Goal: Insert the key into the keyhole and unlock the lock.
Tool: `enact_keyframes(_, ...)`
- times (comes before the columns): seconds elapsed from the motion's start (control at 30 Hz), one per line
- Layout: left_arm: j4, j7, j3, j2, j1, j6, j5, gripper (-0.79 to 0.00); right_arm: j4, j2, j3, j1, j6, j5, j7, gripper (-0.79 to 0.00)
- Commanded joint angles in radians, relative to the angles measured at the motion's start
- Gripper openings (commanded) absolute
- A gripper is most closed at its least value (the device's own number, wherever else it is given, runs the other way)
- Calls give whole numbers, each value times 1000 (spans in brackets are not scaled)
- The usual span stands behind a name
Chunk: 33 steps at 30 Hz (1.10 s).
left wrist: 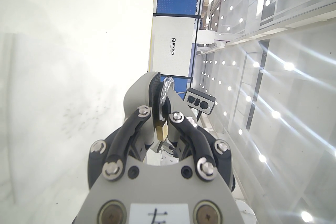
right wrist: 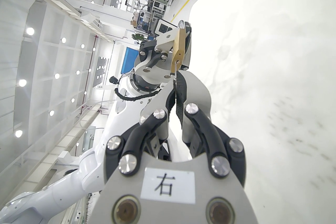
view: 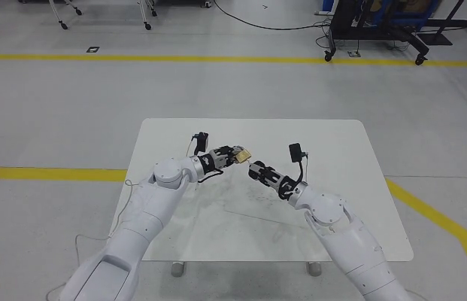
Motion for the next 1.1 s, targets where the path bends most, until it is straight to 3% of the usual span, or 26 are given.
enact_keyframes(0.0, -1, -3, -1, 0, 1, -1, 0, -785, 3, -1, -4, 5, 6, -2, 3, -785)
enact_keyframes(0.37, -1, -9, -8, 1, 0, -5, 8, -785, 8, -2, -10, 14, 16, -12, 24, -785)
enact_keyframes(0.87, -28, -104, -25, 18, 3, -63, 64, -785, -47, 28, 61, -8, 15, -13, 235, -785)
enact_keyframes(1.07, -44, -115, -25, 22, 10, -65, 77, -785, -42, 30, 68, 0, 24, -5, 242, -785)
